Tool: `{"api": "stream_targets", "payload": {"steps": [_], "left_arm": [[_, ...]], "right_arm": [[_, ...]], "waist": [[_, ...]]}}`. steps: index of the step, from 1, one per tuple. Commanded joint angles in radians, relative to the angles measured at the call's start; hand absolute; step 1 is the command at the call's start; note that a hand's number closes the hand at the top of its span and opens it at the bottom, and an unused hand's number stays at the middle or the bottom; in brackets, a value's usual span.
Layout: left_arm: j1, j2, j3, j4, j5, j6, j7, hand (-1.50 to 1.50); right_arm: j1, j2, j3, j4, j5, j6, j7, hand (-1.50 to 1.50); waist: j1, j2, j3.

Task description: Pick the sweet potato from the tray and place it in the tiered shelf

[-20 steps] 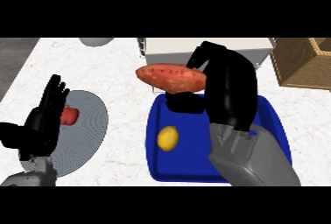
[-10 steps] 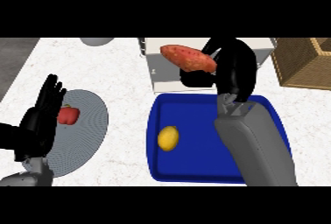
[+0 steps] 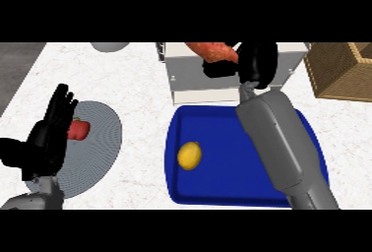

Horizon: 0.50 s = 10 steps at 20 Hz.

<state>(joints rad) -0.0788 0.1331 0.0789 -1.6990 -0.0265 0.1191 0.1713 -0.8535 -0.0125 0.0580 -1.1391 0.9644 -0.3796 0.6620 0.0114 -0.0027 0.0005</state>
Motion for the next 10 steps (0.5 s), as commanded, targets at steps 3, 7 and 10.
{"api": "stream_targets", "payload": {"steps": [3, 7, 10], "left_arm": [[-0.032, -0.026, -0.026, 0.007, -0.035, 0.031, 0.013, 0.0], [-0.037, 0.003, 0.014, 0.018, 0.001, -0.001, -0.003, 0.0], [-0.033, 0.043, 0.061, 0.032, 0.052, -0.049, -0.006, 0.0]], "right_arm": [[-0.044, 0.012, -0.078, 0.167, -0.047, -0.162, -0.058, 1.5], [-0.121, -0.014, -0.18, 0.322, -0.175, -0.14, -0.183, -1.5], [-0.124, -0.04, -0.197, 0.356, -0.224, -0.099, -0.256, -1.5]], "waist": [[0.004, 0.007, 0.0], [0.013, 0.011, 0.0], [0.017, 0.011, 0.0]]}}
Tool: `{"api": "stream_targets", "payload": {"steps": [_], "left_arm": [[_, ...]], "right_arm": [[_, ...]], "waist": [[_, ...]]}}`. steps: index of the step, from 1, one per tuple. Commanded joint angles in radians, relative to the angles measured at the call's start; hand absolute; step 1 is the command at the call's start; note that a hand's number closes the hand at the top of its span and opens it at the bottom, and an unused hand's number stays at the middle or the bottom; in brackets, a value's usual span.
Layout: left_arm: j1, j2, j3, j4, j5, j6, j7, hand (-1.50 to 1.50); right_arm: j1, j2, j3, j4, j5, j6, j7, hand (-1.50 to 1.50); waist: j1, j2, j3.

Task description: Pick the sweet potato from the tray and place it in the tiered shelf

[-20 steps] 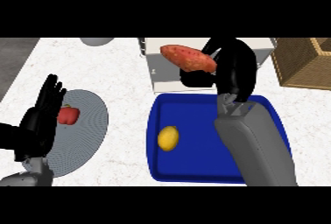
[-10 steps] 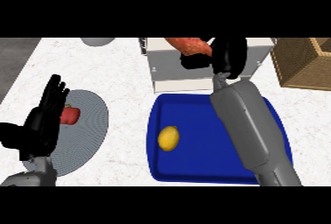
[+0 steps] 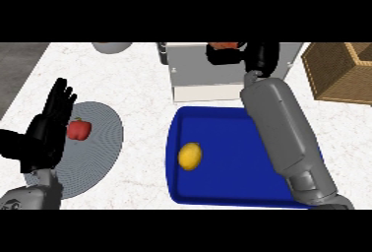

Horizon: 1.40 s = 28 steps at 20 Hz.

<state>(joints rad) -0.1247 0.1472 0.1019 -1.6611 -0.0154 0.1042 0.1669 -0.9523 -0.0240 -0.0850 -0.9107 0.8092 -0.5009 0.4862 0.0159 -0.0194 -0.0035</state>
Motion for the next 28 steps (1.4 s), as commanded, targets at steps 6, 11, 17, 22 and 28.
{"api": "stream_targets", "payload": {"steps": [6, 11, 17, 22, 28], "left_arm": [[0.043, -0.01, -0.021, -0.044, -0.001, -0.016, 0.003, 0.0], [0.049, 0.012, 0.027, -0.016, 0.023, -0.028, -0.015, 0.0], [0.047, -0.042, -0.018, -0.002, -0.035, 0.024, -0.048, 0.0], [0.027, 0.001, 0.027, 0.017, -0.003, -0.005, -0.016, 0.0], [0.039, -0.031, -0.013, -0.079, -0.028, 0.028, 0.046, 0.0]], "right_arm": [[-0.075, -0.01, -0.08, 0.159, -0.118, -0.011, -0.156, -1.5], [-0.007, -0.057, -0.125, 0.009, -0.233, 0.025, -0.258, -1.5], [-0.036, -0.063, -0.136, -0.104, -0.209, -0.046, -0.093, -1.5], [0.095, -0.139, -0.166, -0.298, -0.228, 0.015, 0.038, -1.5], [0.325, -0.26, -0.197, -0.625, -0.309, 0.205, 0.149, -1.5]], "waist": [[0.008, 0.025, 0.004], [-0.008, 0.02, 0.004], [-0.016, 0.017, 0.003], [-0.031, 0.014, 0.003], [-0.037, 0.012, 0.004]]}}
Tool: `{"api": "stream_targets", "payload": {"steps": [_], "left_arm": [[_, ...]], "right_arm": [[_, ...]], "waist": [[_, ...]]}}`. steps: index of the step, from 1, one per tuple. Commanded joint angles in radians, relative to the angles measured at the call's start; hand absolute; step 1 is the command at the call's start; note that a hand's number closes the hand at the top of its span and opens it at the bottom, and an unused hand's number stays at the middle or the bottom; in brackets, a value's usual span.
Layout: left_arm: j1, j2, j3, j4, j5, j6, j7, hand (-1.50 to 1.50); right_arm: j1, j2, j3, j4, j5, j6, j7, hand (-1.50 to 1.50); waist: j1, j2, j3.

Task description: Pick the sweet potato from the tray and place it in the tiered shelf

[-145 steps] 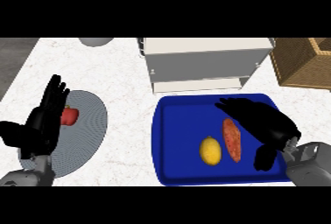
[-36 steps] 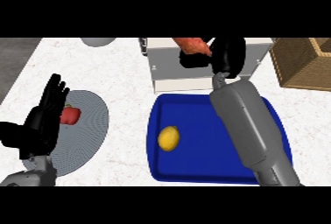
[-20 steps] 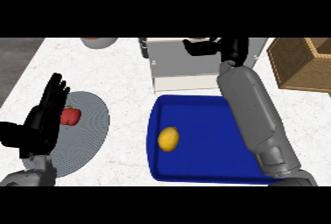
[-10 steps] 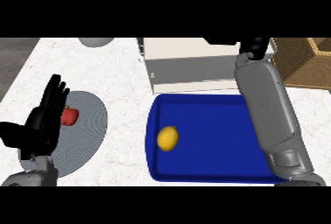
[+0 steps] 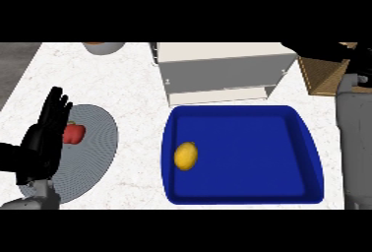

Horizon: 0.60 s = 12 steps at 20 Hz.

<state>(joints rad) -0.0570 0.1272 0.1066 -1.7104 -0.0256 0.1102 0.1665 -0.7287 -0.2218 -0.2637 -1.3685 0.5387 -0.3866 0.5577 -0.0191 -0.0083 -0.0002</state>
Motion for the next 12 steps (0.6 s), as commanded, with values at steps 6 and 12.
{"api": "stream_targets", "payload": {"steps": [6, 12], "left_arm": [[0.028, 0.021, 0.029, -0.028, 0.025, -0.025, 0.005, 0.0], [-0.035, 0.022, 0.036, 0.056, 0.014, -0.028, -0.014, 0.0]], "right_arm": [[0.348, -0.137, -0.154, -0.392, -0.281, 0.248, 0.008, -1.5], [0.408, -0.196, -0.236, -0.461, -0.407, 0.331, 0.017, -1.5]], "waist": [[0.004, 0.003, 0.0], [0.012, 0.007, 0.0]]}}
